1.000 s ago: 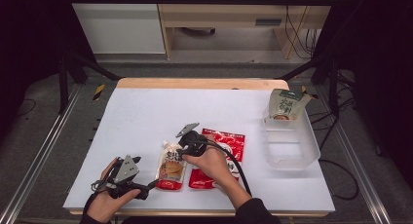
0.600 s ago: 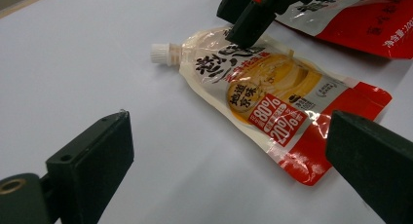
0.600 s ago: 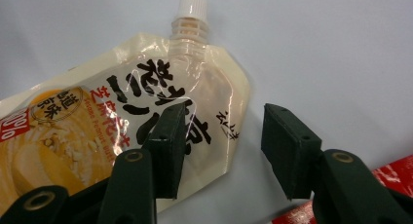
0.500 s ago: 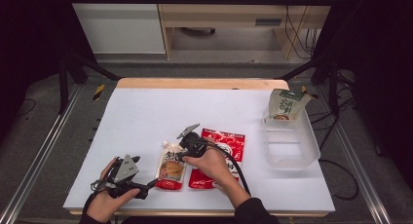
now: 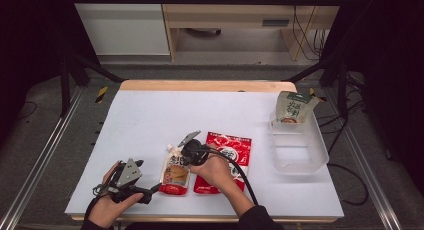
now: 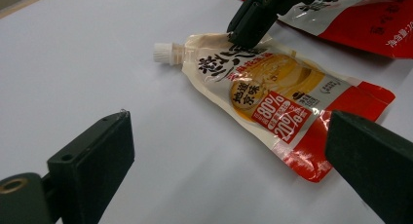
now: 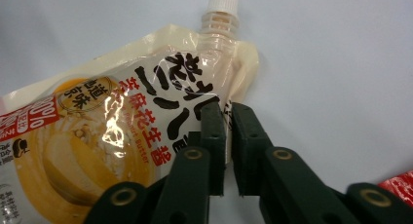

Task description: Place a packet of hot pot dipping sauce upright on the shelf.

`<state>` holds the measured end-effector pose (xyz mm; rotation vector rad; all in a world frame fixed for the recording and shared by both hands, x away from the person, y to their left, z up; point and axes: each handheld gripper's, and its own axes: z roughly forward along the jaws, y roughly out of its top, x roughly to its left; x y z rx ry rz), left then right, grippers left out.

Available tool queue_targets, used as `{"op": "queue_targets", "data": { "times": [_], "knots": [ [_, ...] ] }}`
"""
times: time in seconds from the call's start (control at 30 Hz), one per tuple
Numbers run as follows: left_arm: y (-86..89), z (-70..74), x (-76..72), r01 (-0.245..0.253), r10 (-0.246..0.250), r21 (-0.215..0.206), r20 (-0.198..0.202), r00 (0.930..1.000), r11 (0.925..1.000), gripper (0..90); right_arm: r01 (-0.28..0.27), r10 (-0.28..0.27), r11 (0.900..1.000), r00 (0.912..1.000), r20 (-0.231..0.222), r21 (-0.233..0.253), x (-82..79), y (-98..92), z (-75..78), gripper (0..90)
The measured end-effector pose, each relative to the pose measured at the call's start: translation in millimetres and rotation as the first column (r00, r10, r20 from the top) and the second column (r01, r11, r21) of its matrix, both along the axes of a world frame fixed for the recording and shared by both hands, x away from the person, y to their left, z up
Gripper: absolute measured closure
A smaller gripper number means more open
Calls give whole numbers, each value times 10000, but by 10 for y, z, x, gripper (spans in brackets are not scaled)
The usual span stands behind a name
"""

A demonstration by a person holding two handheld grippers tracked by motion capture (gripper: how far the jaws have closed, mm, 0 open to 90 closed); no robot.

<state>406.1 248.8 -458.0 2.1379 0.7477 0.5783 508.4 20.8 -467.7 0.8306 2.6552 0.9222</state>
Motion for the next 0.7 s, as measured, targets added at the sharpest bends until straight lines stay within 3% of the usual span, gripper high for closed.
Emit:
{"op": "queue_targets", "data": {
  "times": [0.13, 0.37, 0.47, 0.7],
  "knots": [
    [18, 6, 5, -51, 51, -57, -3, 10000, 10000, 43, -154, 158, 9998, 9995, 285, -141, -23, 17, 59, 885],
    [48, 22, 9, -134, 135, -166, 62, 9999, 9998, 44, -440, 417, 9987, 9958, 816, 268, -94, 19, 330, 893],
    [91, 40, 10, -241, 243, -284, 82, 9997, 9993, 44, -837, 811, 9964, 9875, 1355, 133, -146, 21, 470, 894],
    [175, 79, 2, -428, 436, -706, 100, 9990, 9966, 44, -1274, 1175, 9910, 9745, 1911, 403, -243, -14, 758, 897]
  ]
}}
